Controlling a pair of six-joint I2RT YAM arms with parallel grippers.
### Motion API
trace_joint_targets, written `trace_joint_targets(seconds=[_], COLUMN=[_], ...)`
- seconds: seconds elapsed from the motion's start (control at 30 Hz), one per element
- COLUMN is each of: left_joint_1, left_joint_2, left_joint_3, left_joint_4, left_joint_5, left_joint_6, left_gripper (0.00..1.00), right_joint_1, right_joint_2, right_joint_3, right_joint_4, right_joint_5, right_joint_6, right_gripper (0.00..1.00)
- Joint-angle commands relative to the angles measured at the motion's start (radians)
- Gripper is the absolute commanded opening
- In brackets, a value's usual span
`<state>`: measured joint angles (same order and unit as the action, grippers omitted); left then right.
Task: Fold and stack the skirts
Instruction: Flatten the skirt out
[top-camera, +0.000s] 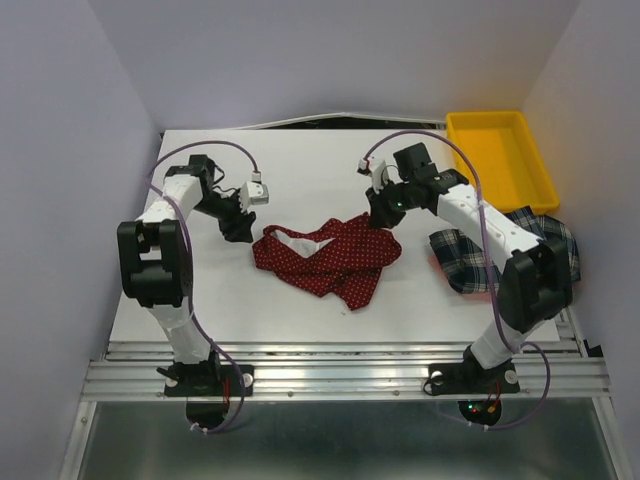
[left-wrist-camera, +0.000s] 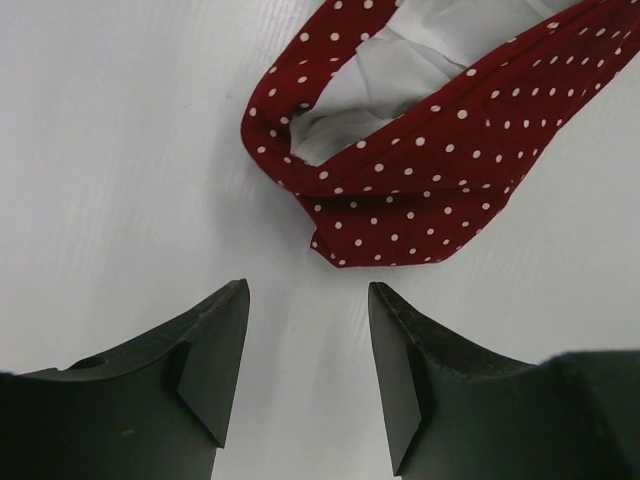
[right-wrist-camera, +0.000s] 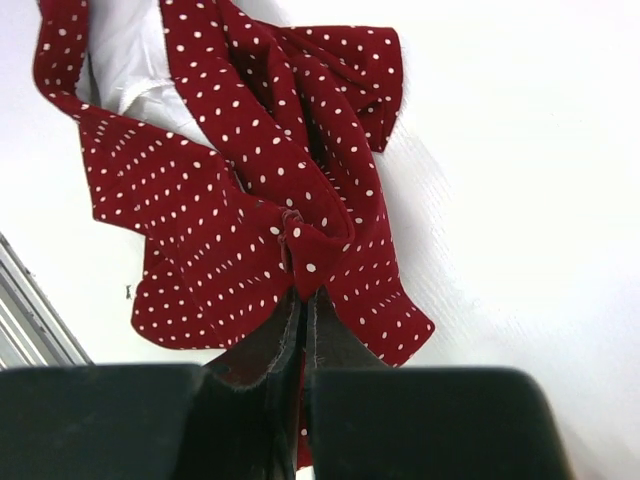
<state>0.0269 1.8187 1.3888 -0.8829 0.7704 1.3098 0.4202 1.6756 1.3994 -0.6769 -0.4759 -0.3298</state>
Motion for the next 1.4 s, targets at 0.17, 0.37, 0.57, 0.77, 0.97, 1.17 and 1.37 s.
trace_joint_targets(seconds=[0.17, 0.37, 0.57, 0.77, 0.97, 1.17, 1.37], left_joint_1=[-0.174, -0.193, -0.199, -0.220, -0.335, -0.440, -0.263], left_joint_2=[0.053, 0.099, 0.079, -0.124, -0.401, -0.271, -0.242], left_joint_3=[0.039, 0.065, 0.108, 0.061, -0.190, -0.214, -0.011], left_joint_4=[0.018, 0.033, -0.126, -0.245, -0.245, -0.232, -0.220], left_joint_5=[0.061, 0.037, -0.045, -0.228, -0.507, -0.445, -0.212], left_joint_6=[0.082, 0.077, 0.276, 0.451, 0.589, 0.369, 0.304], left_gripper=[0.61, 0.46, 0.08, 0.00, 0.00, 0.00, 0.35], right_joint_1=[0.006, 0.006, 0.006, 0.006, 0.006, -0.034, -0.034], right_joint_2=[-0.142, -0.188, -0.211, -0.232, -0.295, -0.336, -0.361], right_joint_3=[-0.025, -0.056, -0.112, -0.129, -0.206, -0.326, -0.376], right_joint_4=[-0.004, -0.041, -0.030, 0.009, 0.092, 0.128, 0.152], right_joint_5=[-0.046, -0.037, 0.011, 0.072, 0.184, 0.227, 0.191], right_joint_6=[-0.073, -0.139, -0.166, -0.172, -0.181, -0.248, -0.238], right_gripper=[0.01, 0.01, 0.01, 0.01, 0.01, 0.01, 0.01])
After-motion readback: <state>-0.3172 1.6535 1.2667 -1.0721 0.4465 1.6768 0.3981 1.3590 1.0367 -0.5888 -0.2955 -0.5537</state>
